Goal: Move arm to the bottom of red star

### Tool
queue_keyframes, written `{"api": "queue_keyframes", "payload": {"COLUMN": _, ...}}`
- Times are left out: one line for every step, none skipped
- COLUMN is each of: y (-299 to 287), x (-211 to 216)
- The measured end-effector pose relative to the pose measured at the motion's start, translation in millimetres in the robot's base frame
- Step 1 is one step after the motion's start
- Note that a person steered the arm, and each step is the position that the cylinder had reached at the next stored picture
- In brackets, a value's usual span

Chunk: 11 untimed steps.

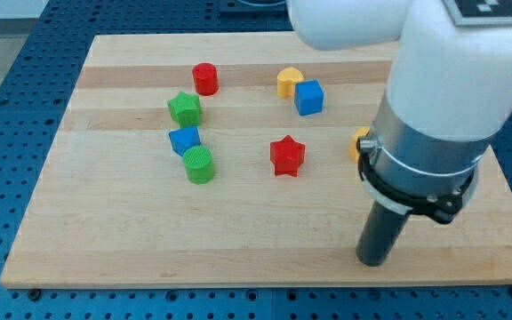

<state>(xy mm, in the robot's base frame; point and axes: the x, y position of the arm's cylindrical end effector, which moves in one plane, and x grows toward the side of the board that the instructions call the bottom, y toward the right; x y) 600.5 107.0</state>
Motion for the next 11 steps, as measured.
{"api": "queue_keyframes", "payload": {"y": -17.9, "x": 5.2}}
{"api": "queue_keyframes", "payload": {"y": -38.7, "x": 9.4}}
{"api": "queue_keyframes", "payload": {"y": -62.1, "x": 11.9}}
{"api": "queue_keyframes", "payload": {"y": -83.9, "x": 12.0}}
{"api": "queue_keyframes", "payload": {"y": -89.7, "x": 11.9}}
{"api": "queue_keyframes", "payload": {"y": -87.7, "x": 1.0}}
{"api": "queue_keyframes", "payload": {"y": -94.0, "x": -26.3}}
{"api": "queue_keyframes", "payload": {"y": -102.1, "x": -42.0}}
{"api": "queue_keyframes", "payload": {"y": -102.6, "x": -54.0}}
{"api": "queue_keyframes", "payload": {"y": -102.6, "x": -78.7}}
{"api": "queue_keyframes", "payload": {"y": -103.6, "x": -100.9}}
